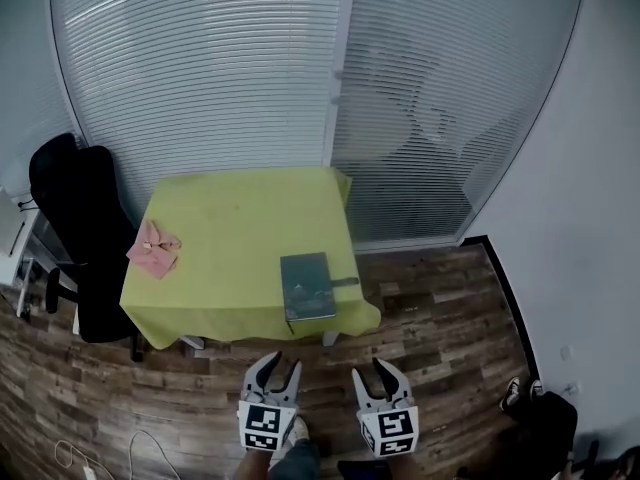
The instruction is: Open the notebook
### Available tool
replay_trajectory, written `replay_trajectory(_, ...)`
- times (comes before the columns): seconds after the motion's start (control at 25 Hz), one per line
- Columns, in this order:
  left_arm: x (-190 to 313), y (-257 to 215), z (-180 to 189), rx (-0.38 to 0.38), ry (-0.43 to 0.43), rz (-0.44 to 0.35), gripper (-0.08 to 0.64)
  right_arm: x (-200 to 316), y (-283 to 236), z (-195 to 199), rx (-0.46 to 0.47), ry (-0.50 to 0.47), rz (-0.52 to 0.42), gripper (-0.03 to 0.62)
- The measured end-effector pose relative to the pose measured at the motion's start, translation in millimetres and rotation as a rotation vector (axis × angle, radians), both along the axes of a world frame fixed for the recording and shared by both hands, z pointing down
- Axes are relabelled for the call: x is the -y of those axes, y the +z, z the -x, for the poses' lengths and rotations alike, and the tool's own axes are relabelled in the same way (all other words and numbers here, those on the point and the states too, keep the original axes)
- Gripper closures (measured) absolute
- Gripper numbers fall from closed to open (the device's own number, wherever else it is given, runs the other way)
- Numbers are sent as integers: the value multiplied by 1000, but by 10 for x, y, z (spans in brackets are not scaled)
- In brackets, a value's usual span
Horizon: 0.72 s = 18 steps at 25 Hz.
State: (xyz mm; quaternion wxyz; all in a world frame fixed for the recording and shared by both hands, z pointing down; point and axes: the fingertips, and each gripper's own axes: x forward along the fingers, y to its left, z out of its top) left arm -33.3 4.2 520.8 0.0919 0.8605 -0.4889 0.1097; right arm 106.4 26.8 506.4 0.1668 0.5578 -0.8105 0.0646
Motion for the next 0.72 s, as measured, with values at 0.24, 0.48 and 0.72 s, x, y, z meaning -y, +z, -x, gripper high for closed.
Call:
replay_trajectory(0.24,582,255,0,27,44,43,416,577,153,19,-38,24,34,431)
replay_trajectory(0.48,882,329,2,62,76,41,416,812,201,48,-55,31,38,430)
replay_trajectory(0.72,1060,319,-43,90,89,20,416,967,165,90,-54,30,31,433)
